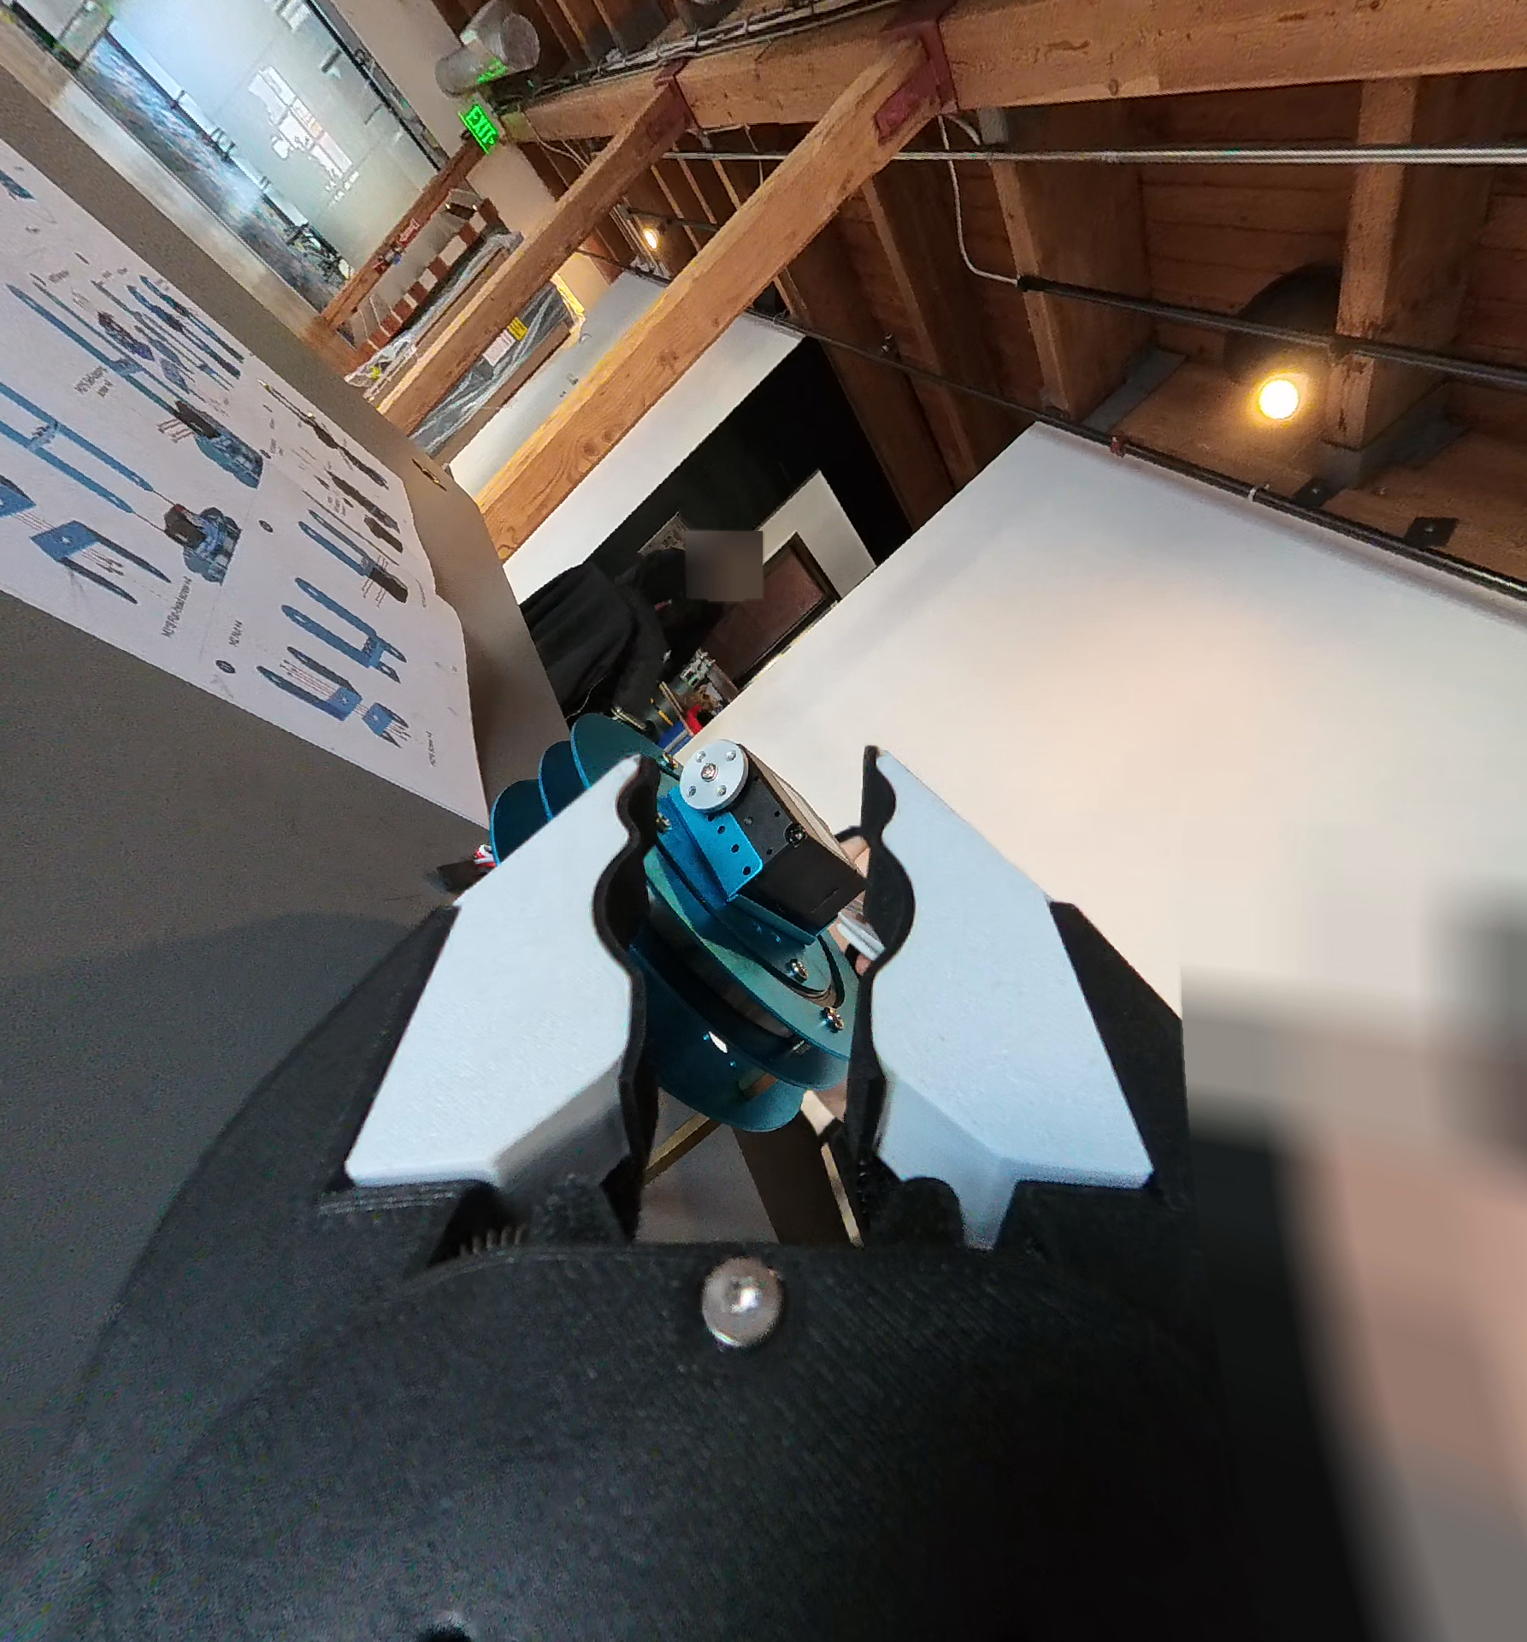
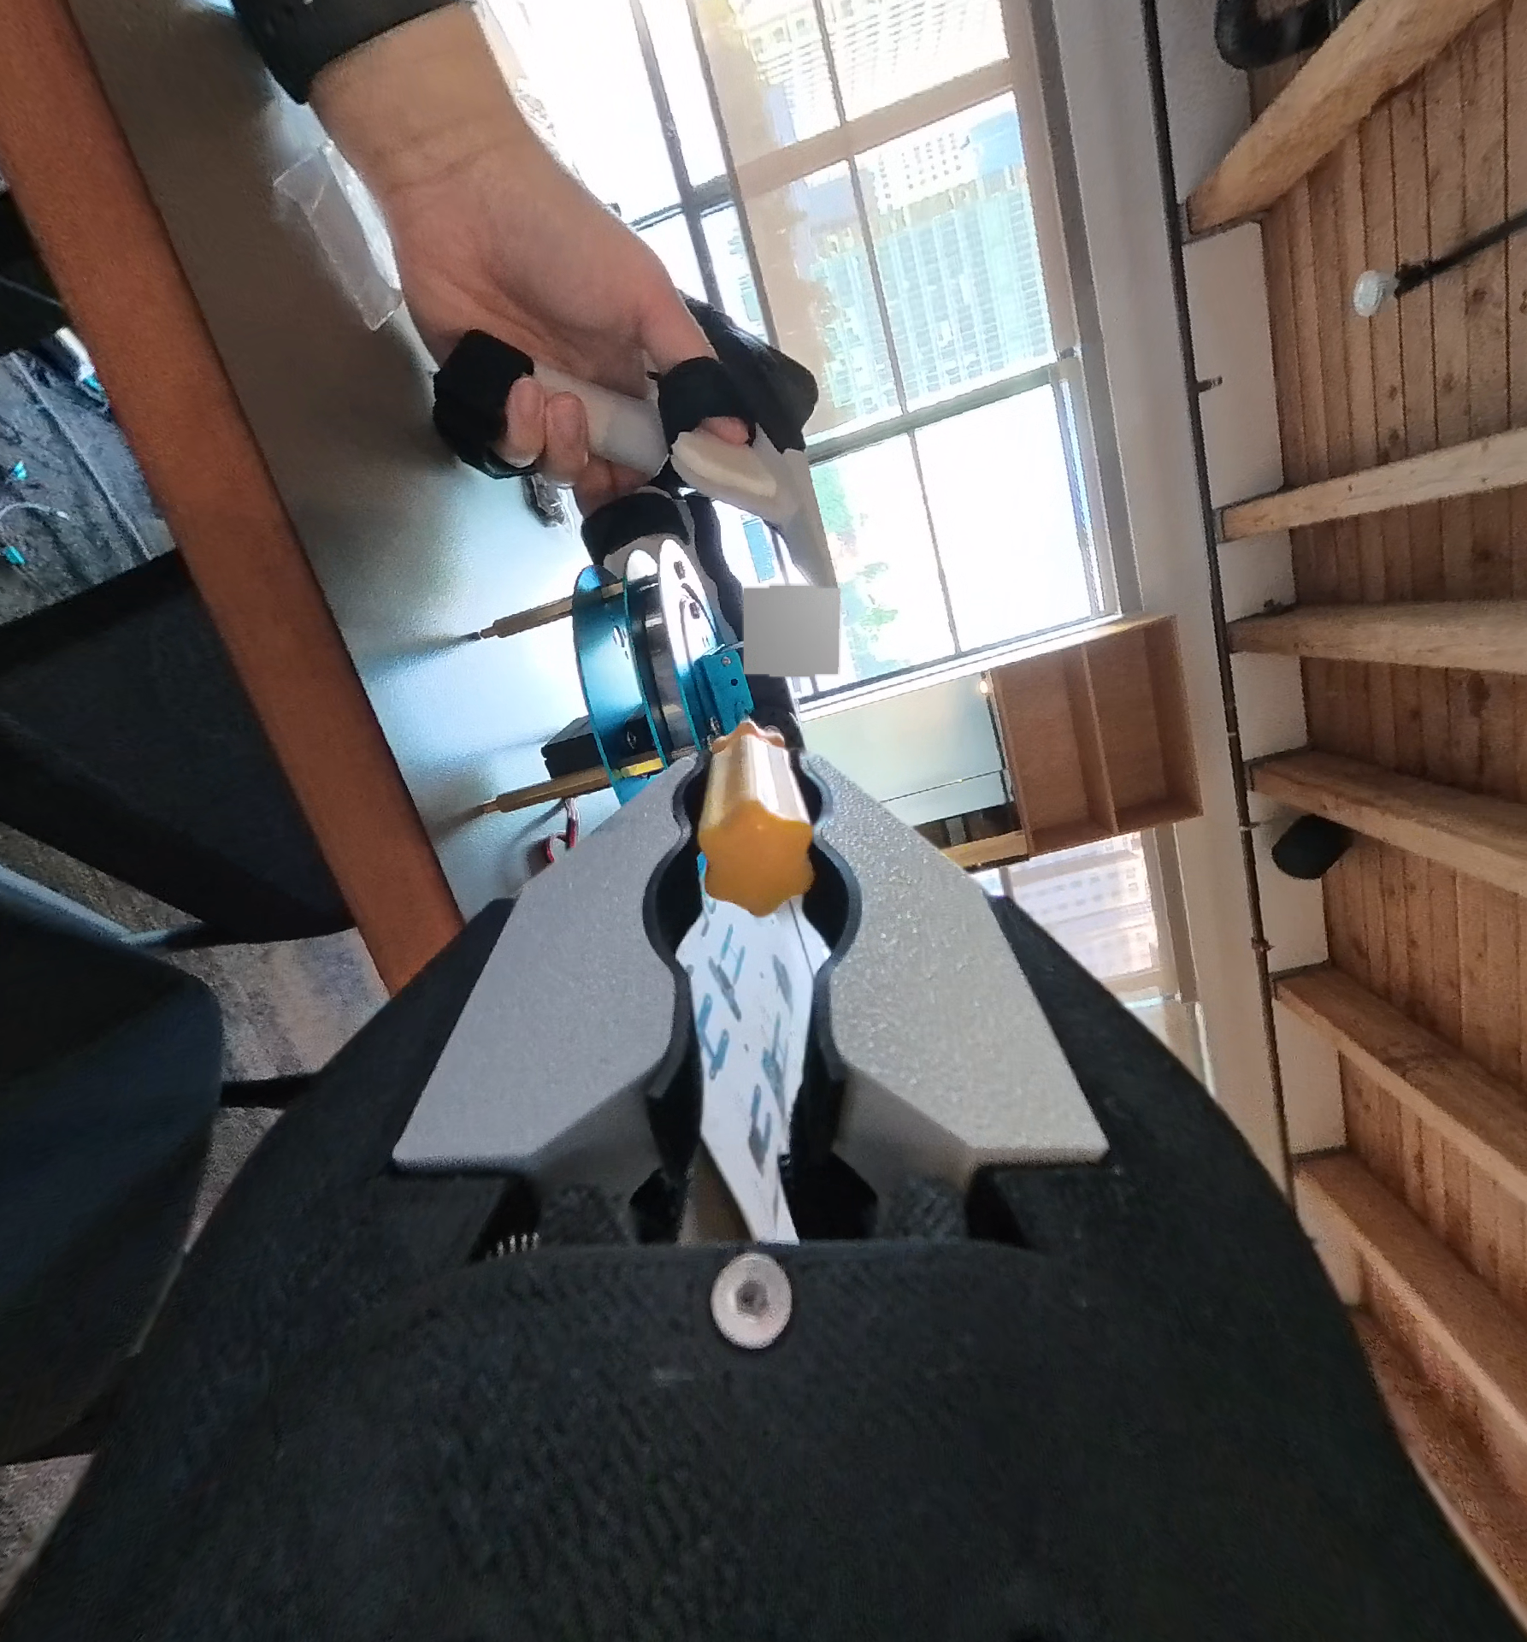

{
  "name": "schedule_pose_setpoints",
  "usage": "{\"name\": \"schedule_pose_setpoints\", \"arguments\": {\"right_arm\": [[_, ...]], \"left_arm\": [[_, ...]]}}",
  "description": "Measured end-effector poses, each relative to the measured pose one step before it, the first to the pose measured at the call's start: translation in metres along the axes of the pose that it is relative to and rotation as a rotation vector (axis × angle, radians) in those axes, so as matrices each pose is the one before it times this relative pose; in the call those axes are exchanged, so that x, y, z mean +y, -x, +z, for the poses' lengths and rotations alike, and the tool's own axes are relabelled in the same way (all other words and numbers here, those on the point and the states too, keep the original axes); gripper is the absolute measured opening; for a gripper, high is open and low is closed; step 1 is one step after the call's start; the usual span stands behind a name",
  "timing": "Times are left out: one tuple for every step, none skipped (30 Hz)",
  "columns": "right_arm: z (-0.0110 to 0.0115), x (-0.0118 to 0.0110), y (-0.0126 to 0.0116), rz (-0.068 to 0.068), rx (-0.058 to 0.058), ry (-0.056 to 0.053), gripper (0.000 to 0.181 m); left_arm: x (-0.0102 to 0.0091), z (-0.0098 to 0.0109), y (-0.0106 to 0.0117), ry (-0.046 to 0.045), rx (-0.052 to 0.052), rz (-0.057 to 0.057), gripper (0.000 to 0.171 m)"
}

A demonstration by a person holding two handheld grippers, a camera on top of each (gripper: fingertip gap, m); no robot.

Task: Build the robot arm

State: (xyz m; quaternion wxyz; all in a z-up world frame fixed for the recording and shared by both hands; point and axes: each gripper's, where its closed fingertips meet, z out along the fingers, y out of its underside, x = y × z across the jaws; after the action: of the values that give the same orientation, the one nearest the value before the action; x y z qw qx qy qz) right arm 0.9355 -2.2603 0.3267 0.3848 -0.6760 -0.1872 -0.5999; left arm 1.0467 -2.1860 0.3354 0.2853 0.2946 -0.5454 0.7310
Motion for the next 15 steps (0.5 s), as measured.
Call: {"name": "schedule_pose_setpoints", "arguments": {"right_arm": [[0.00002,-0.00006,-0.00018,0.0287,0.0071,-0.0013,0.016],[0.00017,-0.00007,0.00031,0.0255,0.0076,-0.0026,0.016],[-0.00006,0.00031,0.00029,0.0112,0.01,-0.0007,0.016],[-0.0001,0.00009,0.00095,0.0015,0.0084,-0.0016,0.016],[-0.00002,0.00017,0.00052,0.0049,0.01,0.0006,0.016],[-0.00003,0.00005,0.00018,0.0131,0.0102,0.0011,0.016],[0.00013,-0.00029,0.00013,0.0189,0.0078,-0.0018,0.016],[0.00007,-0.00012,-0.00016,0.023,0.0083,-0.0017,0.016],[0.00016,0.00006,-0.00006,0.0283,0.0073,-0.0017,0.016],[0.00001,0.00037,-0.0003,0.0244,0.0076,0.0004,0.016],[0.0,0.00036,-0.00001,0.0237,0.0076,0.0003,0.016],[0.00008,0.00007,-0.00002,0.0224,0.0088,0.0002,0.016],[-0.00007,-0.00006,0.00023,0.0206,0.0089,0.0001,0.016],[0.00013,0.0,0.00023,0.0142,0.0094,0.0005,0.016],[0.0,-0.00032,0.00012,0.0179,0.0089,-0.001,0.016]], "left_arm": [[-0.00014,0.00008,0.00021,-0.00187,-0.0004,0.0,0.044],[-0.00019,-0.00001,0.00003,-0.00162,0.0,-0.0005,0.044],[0.0,0.00013,0.00004,-0.00069,-0.0002,0.001,0.044],[0.00004,0.0001,0.0,0.00047,-0.0007,0.0014,0.044],[0.00004,-0.00001,0.00007,-0.00013,0.0001,0.0002,0.044],[-0.00006,-0.00005,-0.00003,-0.00159,0.0009,-0.0016,0.044],[-0.00008,-0.00005,0.0,-0.00128,0.0006,-0.0009,0.044],[0.00002,0.0,0.00013,-0.00034,-0.0002,0.0004,0.044],[-0.00016,-0.00004,-0.00003,-0.00053,-0.0002,0.0004,0.044],[-0.00008,0.00005,0.00016,-0.00104,-0.0006,0.0,0.045],[-0.00012,-0.00005,0.00002,-0.00065,-0.0003,-0.0002,0.045],[-0.00008,0.00004,-0.00003,-0.00059,0.0001,-0.0002,0.044],[0.0,0.00001,0.00002,-0.00046,0.0002,-0.0004,0.044],[-0.00007,0.00004,-0.00011,-0.00051,0.0004,-0.0007,0.045],[0.00001,0.0,0.00005,-0.00037,0.0,-0.0003,0.045]]}}
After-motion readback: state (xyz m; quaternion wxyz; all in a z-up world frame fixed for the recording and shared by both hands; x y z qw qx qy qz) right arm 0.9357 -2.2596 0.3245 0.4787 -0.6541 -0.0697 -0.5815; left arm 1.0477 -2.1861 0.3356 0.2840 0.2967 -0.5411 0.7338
